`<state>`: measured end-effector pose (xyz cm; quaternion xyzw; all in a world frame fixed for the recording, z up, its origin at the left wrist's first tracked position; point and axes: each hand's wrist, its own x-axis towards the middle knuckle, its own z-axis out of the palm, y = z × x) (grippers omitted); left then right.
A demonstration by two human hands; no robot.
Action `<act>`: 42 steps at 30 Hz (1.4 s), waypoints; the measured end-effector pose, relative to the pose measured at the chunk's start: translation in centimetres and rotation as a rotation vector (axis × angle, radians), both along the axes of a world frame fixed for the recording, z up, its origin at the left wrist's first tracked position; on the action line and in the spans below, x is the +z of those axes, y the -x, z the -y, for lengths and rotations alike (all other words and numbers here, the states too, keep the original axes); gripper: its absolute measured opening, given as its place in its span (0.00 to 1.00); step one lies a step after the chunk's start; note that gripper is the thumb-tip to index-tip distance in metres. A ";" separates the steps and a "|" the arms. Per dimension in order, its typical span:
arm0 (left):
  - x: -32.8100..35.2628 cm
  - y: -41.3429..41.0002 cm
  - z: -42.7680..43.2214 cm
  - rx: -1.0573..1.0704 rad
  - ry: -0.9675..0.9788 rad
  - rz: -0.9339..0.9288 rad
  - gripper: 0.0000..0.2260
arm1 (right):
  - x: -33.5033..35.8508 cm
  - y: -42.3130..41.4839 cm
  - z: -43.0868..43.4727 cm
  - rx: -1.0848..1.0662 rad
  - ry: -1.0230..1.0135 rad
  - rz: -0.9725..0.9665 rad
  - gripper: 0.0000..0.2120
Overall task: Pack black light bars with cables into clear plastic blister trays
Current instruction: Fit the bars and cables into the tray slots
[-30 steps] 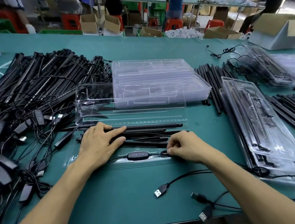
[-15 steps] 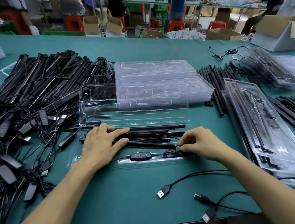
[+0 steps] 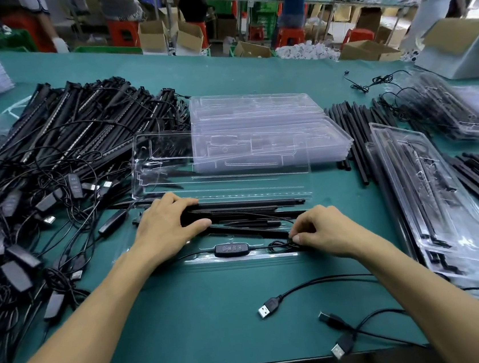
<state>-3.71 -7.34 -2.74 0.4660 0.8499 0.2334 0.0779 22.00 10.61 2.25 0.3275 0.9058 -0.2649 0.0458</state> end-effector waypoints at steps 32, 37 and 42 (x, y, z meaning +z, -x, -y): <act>-0.7 1.2 14.6 -0.070 -0.228 -0.525 0.20 | -1.4 2.0 2.2 -0.203 -0.204 0.058 0.27; -1.4 1.7 14.5 -0.085 -0.328 -0.568 0.16 | -1.4 2.0 2.1 -0.214 -0.190 0.052 0.27; 0.2 1.3 12.7 0.130 -0.237 -0.462 0.16 | -1.2 2.0 2.2 -0.203 -0.179 0.063 0.27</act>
